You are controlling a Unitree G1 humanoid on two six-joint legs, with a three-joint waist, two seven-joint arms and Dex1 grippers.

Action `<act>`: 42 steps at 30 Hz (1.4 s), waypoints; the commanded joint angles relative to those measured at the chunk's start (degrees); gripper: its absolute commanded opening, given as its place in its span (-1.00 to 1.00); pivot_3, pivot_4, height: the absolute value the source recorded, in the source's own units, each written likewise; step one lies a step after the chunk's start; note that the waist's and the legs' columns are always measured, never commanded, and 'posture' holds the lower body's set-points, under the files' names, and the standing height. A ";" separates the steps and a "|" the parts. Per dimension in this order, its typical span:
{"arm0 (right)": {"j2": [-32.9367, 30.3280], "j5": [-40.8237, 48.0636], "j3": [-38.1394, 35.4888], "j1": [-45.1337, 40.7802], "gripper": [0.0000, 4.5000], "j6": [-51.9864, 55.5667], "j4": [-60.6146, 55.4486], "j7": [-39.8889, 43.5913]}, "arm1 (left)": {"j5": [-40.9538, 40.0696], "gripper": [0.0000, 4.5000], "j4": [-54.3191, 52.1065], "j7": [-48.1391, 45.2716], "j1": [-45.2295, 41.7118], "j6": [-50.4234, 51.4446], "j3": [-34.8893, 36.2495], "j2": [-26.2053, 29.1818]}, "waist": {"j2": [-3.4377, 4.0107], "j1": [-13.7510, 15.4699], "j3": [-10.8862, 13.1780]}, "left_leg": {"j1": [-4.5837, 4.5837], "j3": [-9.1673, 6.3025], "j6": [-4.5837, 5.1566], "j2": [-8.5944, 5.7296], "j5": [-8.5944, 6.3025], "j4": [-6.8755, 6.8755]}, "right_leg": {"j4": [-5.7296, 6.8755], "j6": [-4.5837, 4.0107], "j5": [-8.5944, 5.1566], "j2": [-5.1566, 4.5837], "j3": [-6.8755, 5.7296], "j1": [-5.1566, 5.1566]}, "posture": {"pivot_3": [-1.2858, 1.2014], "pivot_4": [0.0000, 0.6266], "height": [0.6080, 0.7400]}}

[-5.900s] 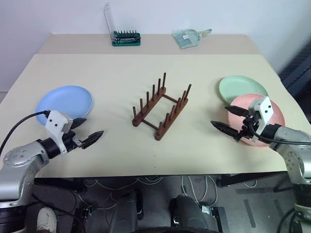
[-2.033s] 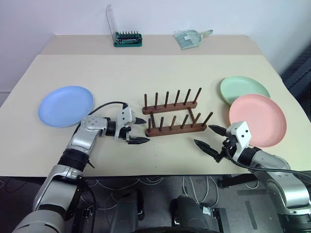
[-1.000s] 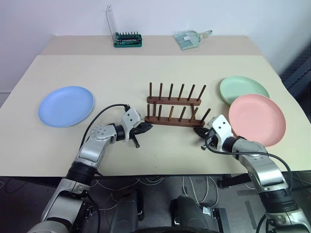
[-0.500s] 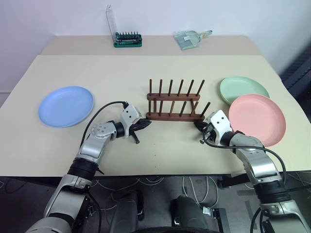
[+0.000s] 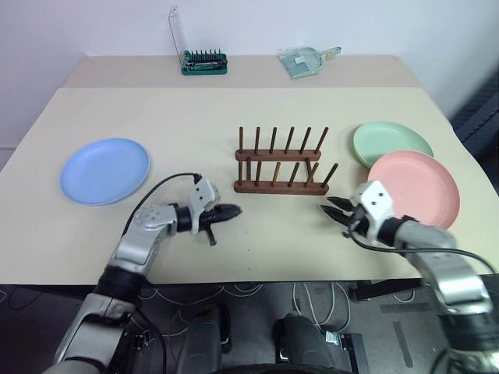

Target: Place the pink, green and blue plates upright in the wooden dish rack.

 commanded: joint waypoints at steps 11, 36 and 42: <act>-4.75 -2.39 -12.38 11.62 0.99 10.47 -8.48 -6.58 | -3.32 -0.88 -4.61 -5.36 -1.95 1.76 -2.31 -2.82 | -0.05 0.38 -0.03 | -0.05 -0.08 0.12 -0.04 -0.08 0.06 | -0.07 -0.03 0.00 -0.05 -0.02 0.05 | 0.03 -0.52 0.88; -3.50 -9.72 -10.43 14.18 -0.98 11.22 -10.32 -12.28 | 2.90 -0.88 30.75 -8.52 -12.84 -22.93 -0.96 -13.56 | 0.04 0.35 -0.15 | 0.03 -0.06 0.34 -0.06 -0.20 0.13 | -0.03 0.00 0.01 -0.01 -0.06 0.11 | 0.03 -0.52 0.88; -7.18 -8.99 -15.97 14.26 -0.98 11.57 -16.25 -9.20 | 3.68 -0.88 32.63 -6.91 -13.34 -26.69 -0.13 -13.85 | 0.09 0.37 -0.18 | 0.08 -0.06 0.40 -0.06 -0.24 0.13 | -0.03 0.00 0.01 -0.01 -0.06 0.14 | 0.03 -0.52 0.88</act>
